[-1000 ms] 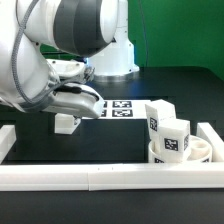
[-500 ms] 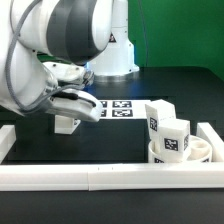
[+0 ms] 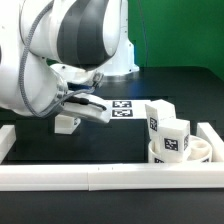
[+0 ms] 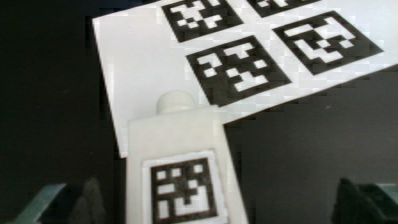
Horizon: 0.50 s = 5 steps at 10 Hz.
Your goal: Assemble stool
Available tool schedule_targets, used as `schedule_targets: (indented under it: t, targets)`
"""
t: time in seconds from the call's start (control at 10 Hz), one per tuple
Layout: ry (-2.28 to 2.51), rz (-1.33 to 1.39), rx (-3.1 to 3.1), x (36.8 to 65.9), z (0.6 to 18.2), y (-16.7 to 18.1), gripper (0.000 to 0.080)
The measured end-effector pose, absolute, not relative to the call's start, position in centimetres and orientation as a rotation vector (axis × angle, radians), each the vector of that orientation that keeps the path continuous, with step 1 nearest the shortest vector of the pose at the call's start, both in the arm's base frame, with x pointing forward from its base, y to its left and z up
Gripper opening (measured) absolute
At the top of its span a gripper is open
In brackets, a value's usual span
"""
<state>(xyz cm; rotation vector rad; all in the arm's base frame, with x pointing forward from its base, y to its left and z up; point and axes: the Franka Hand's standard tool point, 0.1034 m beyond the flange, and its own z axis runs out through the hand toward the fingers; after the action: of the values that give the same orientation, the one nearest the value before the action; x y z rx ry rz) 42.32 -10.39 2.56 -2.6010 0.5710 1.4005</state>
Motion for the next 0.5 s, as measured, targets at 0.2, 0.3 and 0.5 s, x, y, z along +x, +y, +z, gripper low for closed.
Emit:
schedule_targets:
  t: [0.2, 0.3, 0.5]
  targets:
    - [0.546, 1.396, -2.596, 42.2, 2.5, -10.5, 0.0649]
    - [0.480, 1.386, -2.579, 42.0, 2.1, -10.8, 0.0649]
    - [0.410, 1.379, -2.558, 41.8, 1.5, -10.4, 0.0649]
